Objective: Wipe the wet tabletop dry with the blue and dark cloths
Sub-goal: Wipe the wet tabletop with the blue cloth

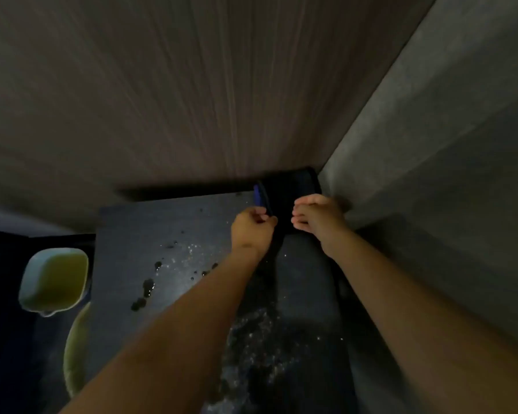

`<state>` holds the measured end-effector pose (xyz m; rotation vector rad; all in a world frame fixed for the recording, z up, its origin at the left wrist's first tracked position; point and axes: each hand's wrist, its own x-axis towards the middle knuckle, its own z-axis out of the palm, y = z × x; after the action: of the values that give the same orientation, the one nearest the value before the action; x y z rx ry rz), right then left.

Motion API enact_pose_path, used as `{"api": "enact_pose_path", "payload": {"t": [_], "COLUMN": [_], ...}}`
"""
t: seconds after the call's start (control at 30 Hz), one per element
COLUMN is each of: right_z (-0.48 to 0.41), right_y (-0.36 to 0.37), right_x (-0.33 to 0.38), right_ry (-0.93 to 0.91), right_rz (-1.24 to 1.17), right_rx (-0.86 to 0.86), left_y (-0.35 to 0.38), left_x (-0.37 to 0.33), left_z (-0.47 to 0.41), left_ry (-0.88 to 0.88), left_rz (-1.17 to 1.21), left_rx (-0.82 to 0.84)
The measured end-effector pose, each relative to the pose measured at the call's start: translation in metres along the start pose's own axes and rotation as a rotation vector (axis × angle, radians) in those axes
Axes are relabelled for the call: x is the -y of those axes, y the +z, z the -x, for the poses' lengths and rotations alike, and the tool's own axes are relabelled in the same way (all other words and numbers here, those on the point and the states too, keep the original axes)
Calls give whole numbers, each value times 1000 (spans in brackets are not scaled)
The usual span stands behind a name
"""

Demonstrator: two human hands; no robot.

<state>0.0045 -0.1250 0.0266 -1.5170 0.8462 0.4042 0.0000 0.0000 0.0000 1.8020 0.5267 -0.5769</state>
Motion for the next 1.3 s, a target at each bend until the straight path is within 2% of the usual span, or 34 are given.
{"api": "enact_pose_path", "payload": {"t": [0.1, 0.2, 0.37, 0.47, 0.63, 0.73, 0.8, 0.87, 1.03, 1.1, 1.2, 1.27, 1.3], "right_z": [-9, -13, -14, -17, -23, -22, -19, -15, -7, -2, 5, 7, 7], "right_y": [1, 6, 6, 4, 3, 4, 4, 1, -8, -11, -11, -10, -9], "right_x": [-5, -11, -5, 1, 7, 11, 14, 19, 30, 33, 34, 35, 35], "right_ry": [-86, -166, -370, -369, -333, -281, -223, -167, 12, -8, -121, -184, -218], "right_rz": [85, 165, 384, 457, 476, 380, 274, 192, -26, -67, -85, -72, -66], "right_rx": [-98, -151, -267, -286, -272, -182, -126, -118, -78, -81, -127, -170, -191], "left_y": [7, 15, 19, 19, 16, 9, 2, -5, -12, -10, -5, 1, 4], "left_x": [-7, -11, -14, -19, -30, -37, -43, -46, -56, -53, -42, -34, -29], "left_z": [-4, -7, -17, -16, 1, 4, 6, 7, 11, 13, 11, 8, 7], "left_ry": [33, 37, 59, 132, 200, 4, -145, -239, -276, -296, -313, -233, -143], "left_rz": [-187, -249, -245, -261, 69, 464, 687, 796, 946, 934, 928, 826, 691], "left_rx": [-131, -204, -211, -186, -127, -36, 111, 238, 383, 332, 149, -29, -122]}}
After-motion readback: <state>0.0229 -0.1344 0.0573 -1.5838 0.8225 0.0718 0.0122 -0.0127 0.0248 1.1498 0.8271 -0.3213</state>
